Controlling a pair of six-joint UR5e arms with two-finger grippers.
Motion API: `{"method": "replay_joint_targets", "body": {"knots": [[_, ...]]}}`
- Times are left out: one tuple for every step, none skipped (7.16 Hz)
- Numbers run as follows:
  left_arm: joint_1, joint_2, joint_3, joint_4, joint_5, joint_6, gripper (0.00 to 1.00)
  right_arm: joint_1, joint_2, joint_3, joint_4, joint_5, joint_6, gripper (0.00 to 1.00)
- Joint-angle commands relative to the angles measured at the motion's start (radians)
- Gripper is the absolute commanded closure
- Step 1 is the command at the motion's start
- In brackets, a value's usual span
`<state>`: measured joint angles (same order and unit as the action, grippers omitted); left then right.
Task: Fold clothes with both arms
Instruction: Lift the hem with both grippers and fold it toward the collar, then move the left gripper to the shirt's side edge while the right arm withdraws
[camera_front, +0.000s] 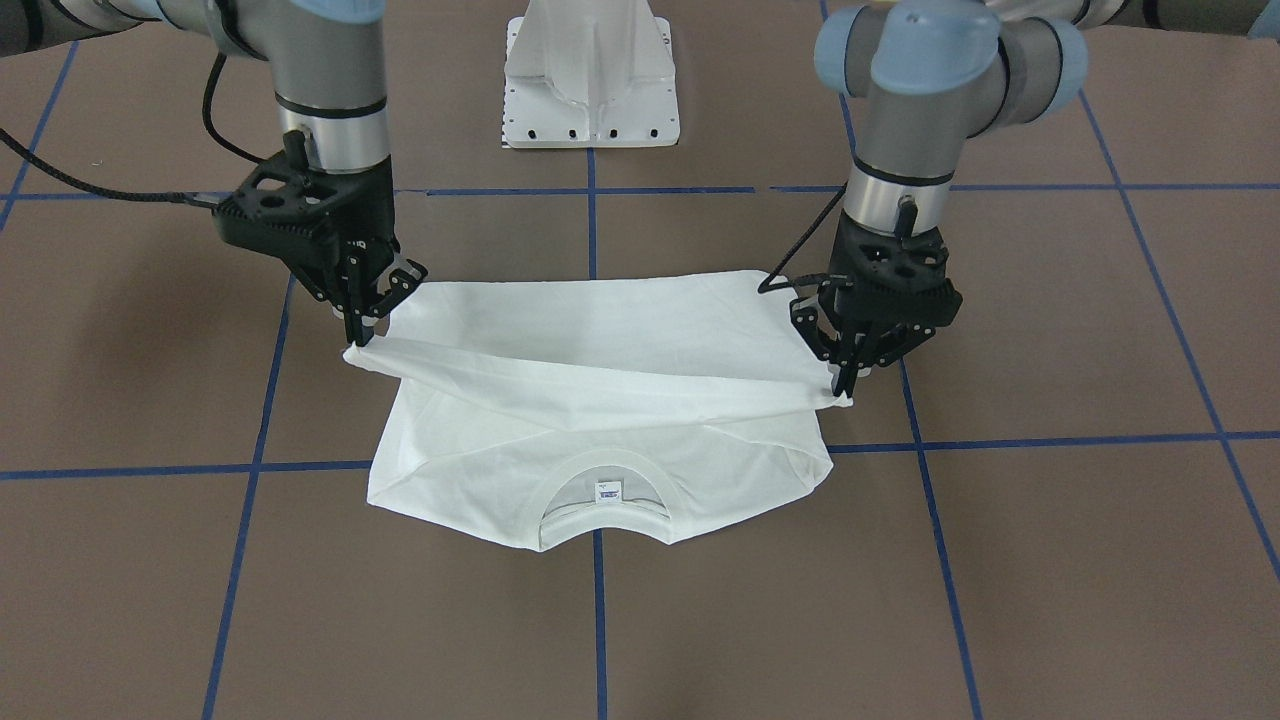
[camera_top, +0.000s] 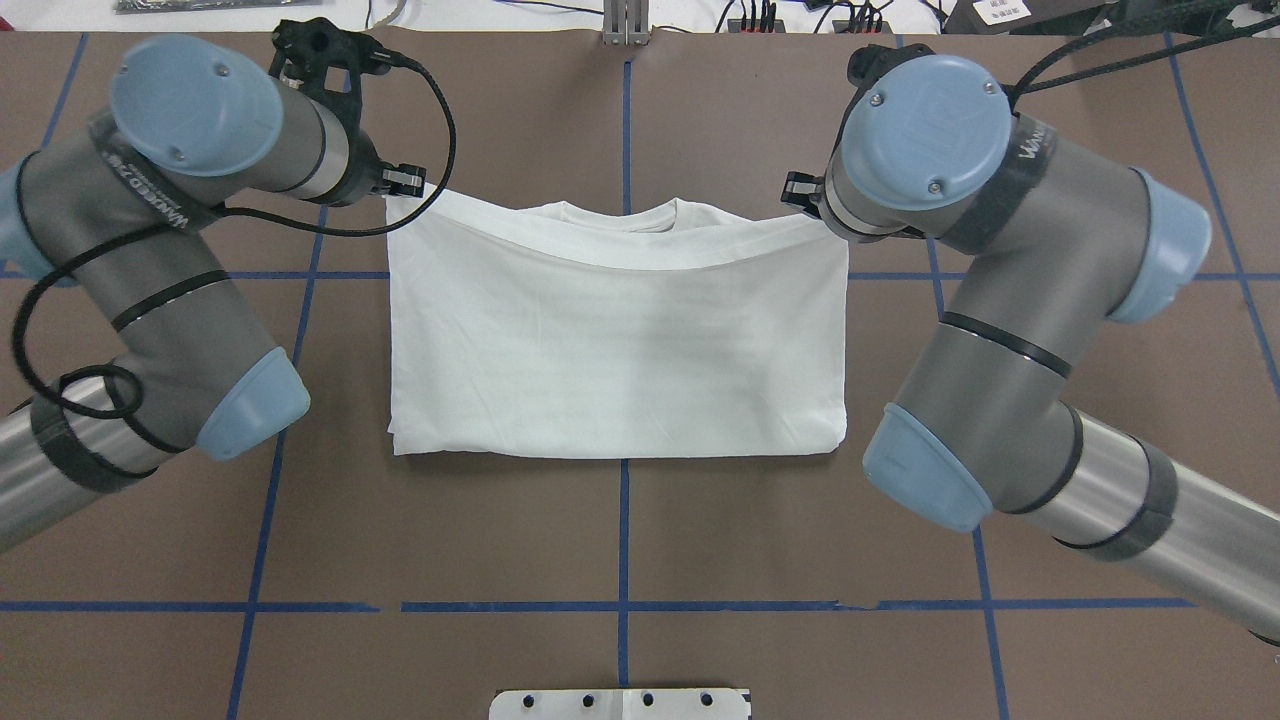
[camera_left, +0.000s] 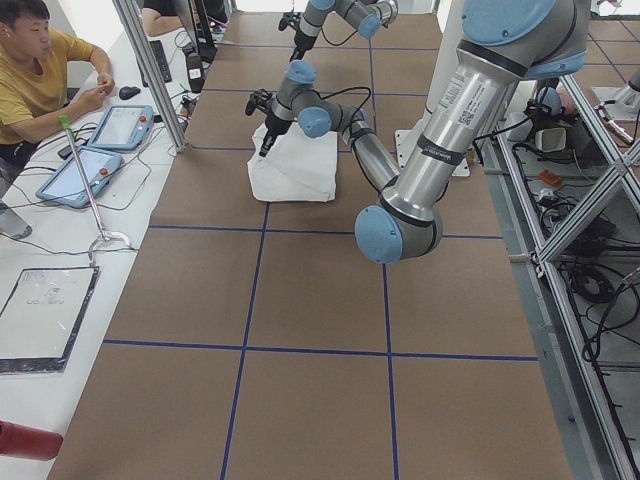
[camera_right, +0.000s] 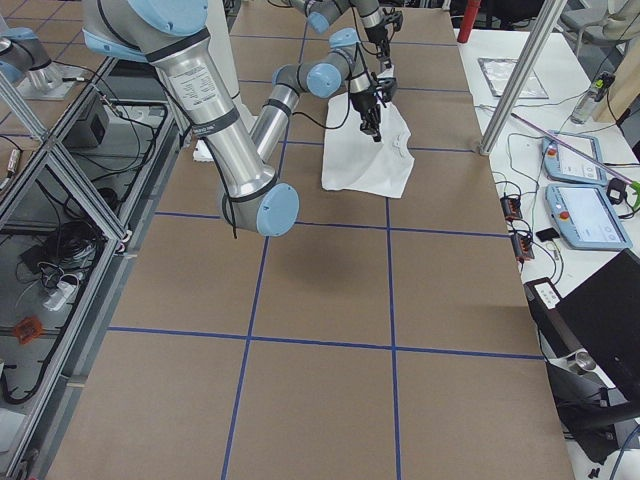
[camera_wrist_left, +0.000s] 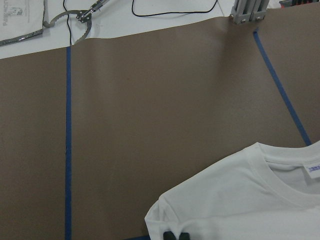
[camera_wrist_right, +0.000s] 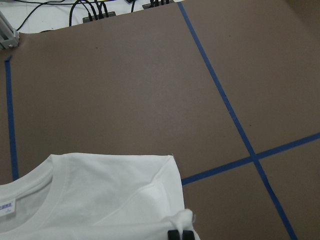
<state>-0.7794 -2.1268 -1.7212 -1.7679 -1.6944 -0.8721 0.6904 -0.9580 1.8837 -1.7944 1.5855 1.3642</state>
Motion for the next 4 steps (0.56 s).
{"method": "replay_joint_targets", "body": {"knots": [[0.003,-0.041,0.238,-0.182,0.03,0.001,1.0,0.009,0.031,-0.205,0.163,-0.004,-0.039,1.0],[0.015,-0.039,0.302,-0.239,0.032,0.001,1.0,0.008,0.039,-0.288,0.221,-0.004,-0.04,1.0],[0.026,-0.026,0.325,-0.293,0.03,0.002,0.66,0.008,0.036,-0.329,0.262,-0.004,-0.04,0.03],[0.025,-0.006,0.318,-0.353,0.025,0.039,0.01,0.024,0.038,-0.327,0.26,0.01,-0.062,0.0]]}}
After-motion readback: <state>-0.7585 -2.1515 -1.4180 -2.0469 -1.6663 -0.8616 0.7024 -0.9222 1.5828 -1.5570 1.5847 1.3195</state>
